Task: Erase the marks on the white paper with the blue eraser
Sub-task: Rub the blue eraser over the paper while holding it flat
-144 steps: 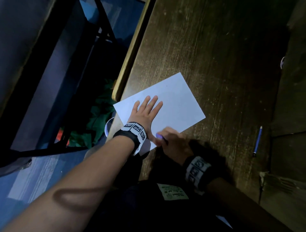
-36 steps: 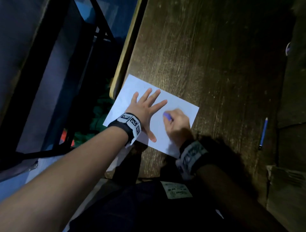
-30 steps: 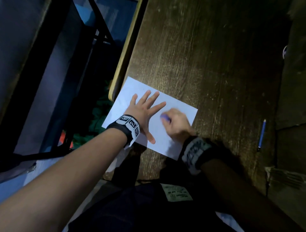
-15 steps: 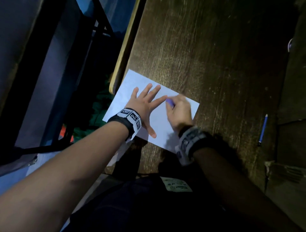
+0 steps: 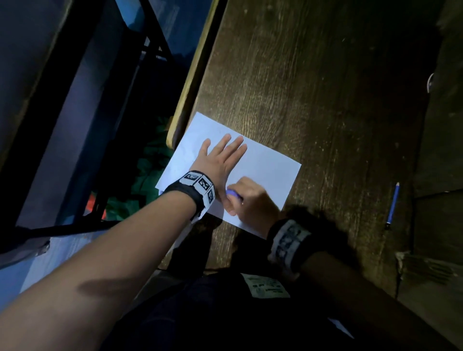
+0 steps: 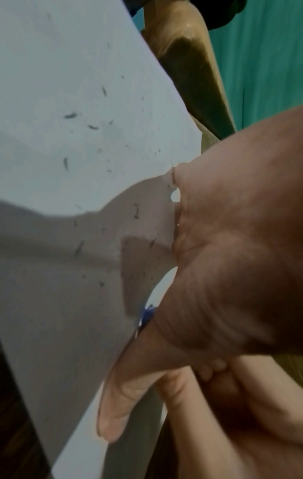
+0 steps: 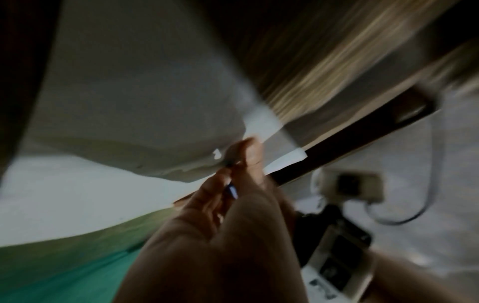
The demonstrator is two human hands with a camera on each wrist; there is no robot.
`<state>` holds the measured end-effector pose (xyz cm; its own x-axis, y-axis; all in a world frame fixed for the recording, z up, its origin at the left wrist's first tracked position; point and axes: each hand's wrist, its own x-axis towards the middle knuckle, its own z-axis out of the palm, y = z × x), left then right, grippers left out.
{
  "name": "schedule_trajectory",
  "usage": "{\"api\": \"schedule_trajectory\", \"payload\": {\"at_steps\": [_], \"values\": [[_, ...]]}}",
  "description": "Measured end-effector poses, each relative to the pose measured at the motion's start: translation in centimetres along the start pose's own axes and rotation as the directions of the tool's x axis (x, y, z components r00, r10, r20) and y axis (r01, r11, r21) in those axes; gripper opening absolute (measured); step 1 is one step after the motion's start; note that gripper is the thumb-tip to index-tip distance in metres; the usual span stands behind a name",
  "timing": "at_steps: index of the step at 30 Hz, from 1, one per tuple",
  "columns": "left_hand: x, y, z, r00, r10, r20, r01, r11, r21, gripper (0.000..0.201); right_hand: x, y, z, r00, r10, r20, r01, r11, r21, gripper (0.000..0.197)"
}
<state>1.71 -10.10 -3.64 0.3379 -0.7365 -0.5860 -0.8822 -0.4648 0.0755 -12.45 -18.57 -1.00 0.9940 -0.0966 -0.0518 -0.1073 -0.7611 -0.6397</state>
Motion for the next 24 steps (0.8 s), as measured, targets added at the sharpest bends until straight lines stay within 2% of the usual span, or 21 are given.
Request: {"api": "schedule_trajectory", "payload": {"at_steps": [1,2,4,5,6,7,8,10,11,12,15,16,17,18,20,21,23,24], "values": [[0.0,0.0,0.0,1.0,0.003,0.001,-0.003,1.0,-0.008,0.174,1.2,0.9,-0.7,0.998,0.057,0.015,-0.057,0.998,-0.003,0.017],[-0.1,-0.1,-0.1,1.0,0.007,0.007,-0.007,1.0,-0.015,0.175,2.7,2.1,-1.5,0.988,0.149,-0.043,-0.15,0.988,-0.024,0.014],[-0.2,-0.1,-0.2,1.0,0.018,0.021,-0.017,0.999,-0.029,0.175,4.9,4.6,-2.6,0.92,0.299,-0.254,-0.312,0.95,-0.011,0.014],[-0.2,-0.1,-0.3,1.0,0.02,0.023,-0.019,0.999,-0.037,0.175,5.1,5.1,-2.1,0.89,0.339,-0.305,-0.352,0.936,0.013,0.015],[-0.2,0.0,-0.3,1.0,0.018,0.022,-0.018,0.999,-0.041,0.175,4.6,4.3,-1.3,0.894,0.345,-0.287,-0.355,0.935,0.017,0.016],[-0.1,0.0,-0.1,1.0,0.014,0.017,-0.013,0.999,-0.032,0.174,3.4,2.7,-0.4,0.925,0.319,-0.208,-0.327,0.945,-0.008,0.018],[-0.1,0.0,-0.1,1.0,0.004,0.011,-0.004,1.0,-0.012,0.172,1.8,0.9,0.6,0.958,0.267,-0.103,-0.269,0.963,-0.006,0.021],[-0.1,0.1,0.1,1.0,-0.007,0.012,0.007,1.0,0.015,0.172,-0.6,-0.8,1.1,0.995,0.096,0.014,-0.096,0.995,-0.003,0.024],[-0.1,0.1,0.1,1.0,-0.004,0.018,0.004,1.0,0.012,0.174,0.1,-0.3,0.3,0.997,0.078,0.021,-0.078,0.997,0.013,0.02],[-0.2,0.2,0.0,1.0,0.0,0.025,0.0,1.0,0.005,0.176,1.5,1.1,-0.4,0.992,0.127,-0.012,-0.127,0.992,0.016,0.014],[-0.5,0.2,-0.2,0.999,0.014,0.038,-0.013,1.0,-0.018,0.177,4.9,4.6,-2.0,0.906,0.297,-0.301,-0.312,0.95,-0.001,0.013],[-0.5,0.3,-0.3,0.999,0.014,0.038,-0.013,1.0,-0.021,0.178,4.7,4.7,-1.5,0.887,0.313,-0.341,-0.324,0.946,0.026,0.013],[-0.4,0.3,-0.2,0.999,0.013,0.036,-0.013,1.0,-0.017,0.178,3.7,3.7,-0.7,0.9,0.289,-0.327,-0.298,0.954,0.023,0.011],[-0.3,0.2,-0.2,0.999,0.011,0.037,-0.01,1.0,-0.014,0.178,2.3,2.2,0.5,0.936,0.226,-0.269,-0.236,0.972,-0.006,0.007],[-0.2,0.2,-0.3,0.999,0.002,0.04,-0.002,1.0,-0.005,0.179,-0.5,0.3,1.4,0.993,0.081,-0.089,-0.083,0.996,-0.016,0.005],[-0.2,0.2,-0.3,0.999,0.001,0.038,-0.001,1.0,-0.002,0.179,-0.2,0.8,0.8,0.998,0.057,-0.026,-0.057,0.998,0.002,0.005],[-0.2,0.2,-0.3,0.999,0.006,0.037,-0.006,1.0,-0.013,0.178,3.1,2.8,-1.2,0.981,0.183,-0.059,-0.183,0.983,0.0,0.011],[-0.3,0.2,-0.3,0.999,0.012,0.039,-0.011,1.0,-0.017,0.178,4.6,4.0,-2.2,0.953,0.263,-0.153,-0.268,0.963,-0.012,0.013]]}}
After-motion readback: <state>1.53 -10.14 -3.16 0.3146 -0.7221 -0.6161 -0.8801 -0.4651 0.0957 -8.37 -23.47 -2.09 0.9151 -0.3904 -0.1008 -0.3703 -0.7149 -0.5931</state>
